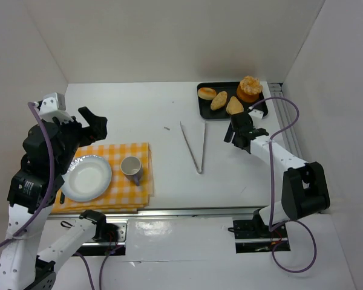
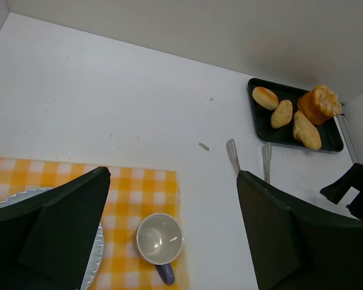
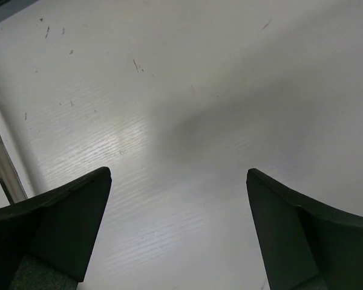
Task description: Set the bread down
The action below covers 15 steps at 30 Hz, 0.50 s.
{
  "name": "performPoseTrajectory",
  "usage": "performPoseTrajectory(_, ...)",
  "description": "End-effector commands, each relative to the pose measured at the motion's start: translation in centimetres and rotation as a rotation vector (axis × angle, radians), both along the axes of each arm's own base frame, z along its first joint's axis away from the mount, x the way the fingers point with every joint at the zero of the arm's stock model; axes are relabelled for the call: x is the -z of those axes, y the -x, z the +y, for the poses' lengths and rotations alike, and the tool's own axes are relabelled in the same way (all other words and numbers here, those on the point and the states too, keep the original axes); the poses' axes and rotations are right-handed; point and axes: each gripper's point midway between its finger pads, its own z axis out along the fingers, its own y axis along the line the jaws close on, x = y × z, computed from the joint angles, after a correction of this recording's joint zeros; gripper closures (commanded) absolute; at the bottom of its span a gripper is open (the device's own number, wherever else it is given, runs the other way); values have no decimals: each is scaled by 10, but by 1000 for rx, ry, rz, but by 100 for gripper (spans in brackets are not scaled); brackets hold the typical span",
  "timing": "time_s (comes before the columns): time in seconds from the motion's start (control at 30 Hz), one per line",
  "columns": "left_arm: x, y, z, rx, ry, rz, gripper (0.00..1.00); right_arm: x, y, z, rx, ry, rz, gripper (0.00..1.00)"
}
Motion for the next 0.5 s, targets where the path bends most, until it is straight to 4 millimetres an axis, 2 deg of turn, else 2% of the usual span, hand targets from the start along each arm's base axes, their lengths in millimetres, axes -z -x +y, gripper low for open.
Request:
performPoseTrajectory(0.0, -27, 3, -4, 35, 0, -85, 1, -10, 2, -3, 23, 8, -35, 0)
performPoseTrajectory(0.13, -27, 3, -4, 35, 0, -85, 1, -17, 0, -1, 12, -2, -58, 0)
performPoseTrajectory(0.37, -27, 3, -6, 43, 10, -84, 1, -16, 3, 5, -8, 1, -48, 0)
performPoseTrajectory(0.43, -27, 3, -6, 43, 10, -84, 1, -13, 6, 19, -93, -9, -24, 0)
performPoseTrajectory(0.47, -27, 3, -6, 43, 10, -84, 1, -23, 1, 39, -175, -30, -66, 0)
